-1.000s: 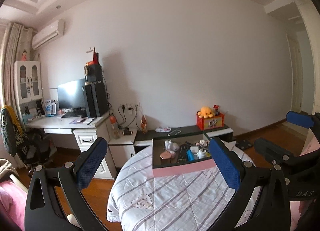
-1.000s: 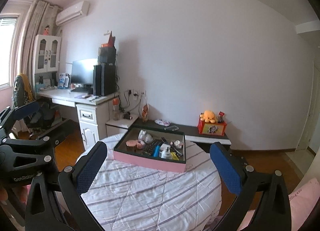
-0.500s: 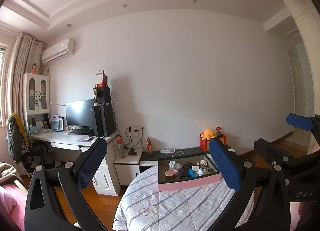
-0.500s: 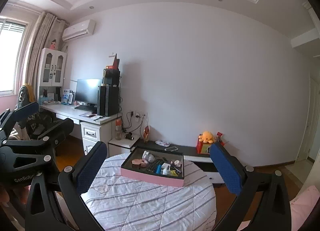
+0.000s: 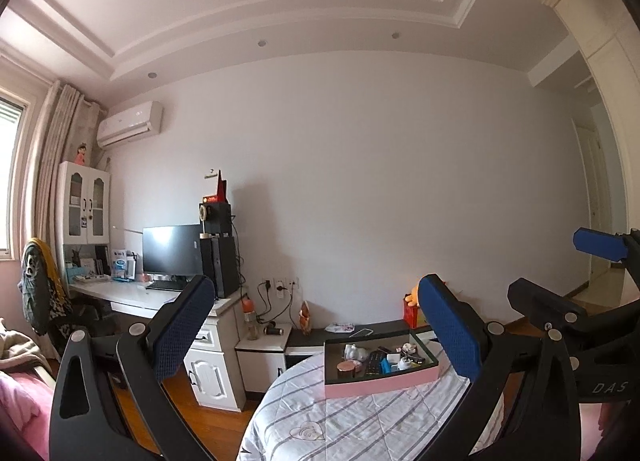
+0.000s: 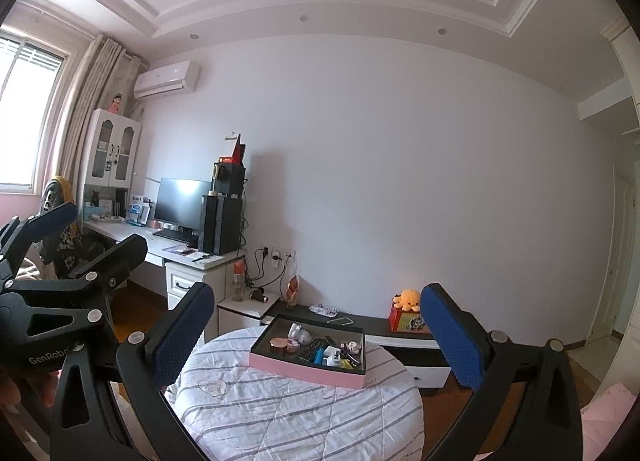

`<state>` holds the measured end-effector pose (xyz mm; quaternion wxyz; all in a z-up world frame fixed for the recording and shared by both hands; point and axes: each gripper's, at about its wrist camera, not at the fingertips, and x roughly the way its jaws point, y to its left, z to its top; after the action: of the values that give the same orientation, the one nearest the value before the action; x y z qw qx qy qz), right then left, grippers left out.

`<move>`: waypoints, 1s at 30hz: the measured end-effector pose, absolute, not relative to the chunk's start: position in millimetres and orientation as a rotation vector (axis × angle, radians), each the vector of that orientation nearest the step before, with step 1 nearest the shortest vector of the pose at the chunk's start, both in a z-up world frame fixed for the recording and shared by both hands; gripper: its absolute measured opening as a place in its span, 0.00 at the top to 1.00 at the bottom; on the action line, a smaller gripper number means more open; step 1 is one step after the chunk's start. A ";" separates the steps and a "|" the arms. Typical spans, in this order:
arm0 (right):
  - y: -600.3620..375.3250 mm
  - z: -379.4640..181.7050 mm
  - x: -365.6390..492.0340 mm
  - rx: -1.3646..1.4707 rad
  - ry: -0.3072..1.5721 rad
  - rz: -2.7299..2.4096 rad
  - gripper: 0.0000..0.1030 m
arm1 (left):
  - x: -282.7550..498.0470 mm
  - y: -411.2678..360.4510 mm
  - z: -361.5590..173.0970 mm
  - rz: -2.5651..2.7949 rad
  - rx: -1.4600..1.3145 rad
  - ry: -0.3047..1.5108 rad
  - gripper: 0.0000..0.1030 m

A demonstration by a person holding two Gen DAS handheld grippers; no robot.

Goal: Organize rigid objects

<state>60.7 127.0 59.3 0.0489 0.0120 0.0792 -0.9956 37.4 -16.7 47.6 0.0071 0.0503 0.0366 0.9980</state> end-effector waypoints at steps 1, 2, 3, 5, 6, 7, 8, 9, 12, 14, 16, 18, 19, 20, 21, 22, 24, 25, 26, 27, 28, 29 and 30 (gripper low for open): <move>125.1 61.1 63.5 0.027 0.249 -3.036 0.00 | 39.5 -17.4 48.6 3.125 0.165 0.115 0.00; 124.6 61.6 64.7 0.021 0.252 -3.036 0.00 | 41.7 -18.3 49.2 3.128 0.177 0.115 0.00; 123.9 62.4 67.0 0.015 0.251 -3.034 0.00 | 43.4 -18.7 49.6 3.128 0.191 0.113 0.00; 122.5 63.1 69.6 0.008 0.250 -3.028 0.00 | 45.9 -20.4 50.1 3.128 0.191 0.108 0.00; 121.8 63.3 70.8 0.009 0.252 -3.027 0.00 | 46.5 -20.3 50.1 3.130 0.189 0.109 0.00; 120.9 63.4 72.5 0.006 0.254 -3.028 0.00 | 47.8 -21.2 49.8 3.131 0.191 0.116 0.00; 120.8 63.7 72.4 0.011 0.254 -3.028 0.00 | 48.8 -21.0 49.7 3.132 0.191 0.124 0.00; 120.3 63.7 72.3 0.018 0.256 -3.026 0.00 | 49.7 -21.0 49.8 3.135 0.190 0.130 0.00; 119.8 65.2 74.1 0.019 0.235 -3.022 0.00 | 52.7 -23.2 51.6 3.138 0.207 0.127 0.00; 119.0 66.8 76.8 0.002 0.224 -3.018 0.00 | 55.9 -25.3 52.4 3.133 0.228 0.110 0.00; 118.5 66.8 79.7 -0.020 0.220 -3.019 0.00 | 58.6 -27.9 52.9 3.122 0.241 0.089 0.00; 117.6 65.8 83.4 -0.040 0.221 -3.022 0.00 | 61.4 -29.9 51.2 3.115 0.249 0.069 0.00; 117.2 64.3 85.3 -0.052 0.221 -3.026 0.00 | 62.5 -29.2 50.1 3.114 0.254 0.063 0.00; 116.8 63.0 86.5 -0.059 0.221 -3.029 0.00 | 63.2 -29.3 48.1 3.113 0.255 0.059 0.00; 116.4 61.4 87.7 -0.064 0.220 -3.032 0.00 | 63.6 -29.4 46.4 3.110 0.258 0.060 0.00; 116.6 58.7 88.2 -0.069 0.217 -3.029 0.00 | 63.7 -29.2 44.6 3.107 0.261 0.063 0.00; 117.8 55.0 87.4 -0.063 0.207 -3.022 0.00 | 62.5 -28.3 42.1 3.104 0.252 0.072 0.00; 118.5 53.4 86.2 -0.057 0.200 -3.020 0.00 | 62.1 -27.9 41.1 3.104 0.251 0.078 0.00; 118.6 53.0 85.4 -0.053 0.196 -3.020 0.00 | 61.5 -27.2 40.4 3.109 0.250 0.085 0.00; 118.9 52.4 84.2 -0.049 0.194 -3.021 0.00 | 60.5 -25.9 40.3 3.114 0.250 0.093 0.00; 119.1 51.9 83.3 -0.044 0.194 -3.025 0.00 | 59.6 -24.6 39.8 3.120 0.247 0.103 0.00; 118.9 51.5 82.6 -0.042 0.197 -3.029 0.00 | 58.5 -23.3 39.6 3.125 0.241 0.112 0.00; 119.0 50.9 82.2 -0.041 0.199 -3.034 0.00 | 57.3 -22.8 38.8 3.128 0.238 0.116 0.00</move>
<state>82.2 119.0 50.9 0.0506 -0.0135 0.0654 -0.9965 57.3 -22.8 38.8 0.0013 0.0758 0.0370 0.9964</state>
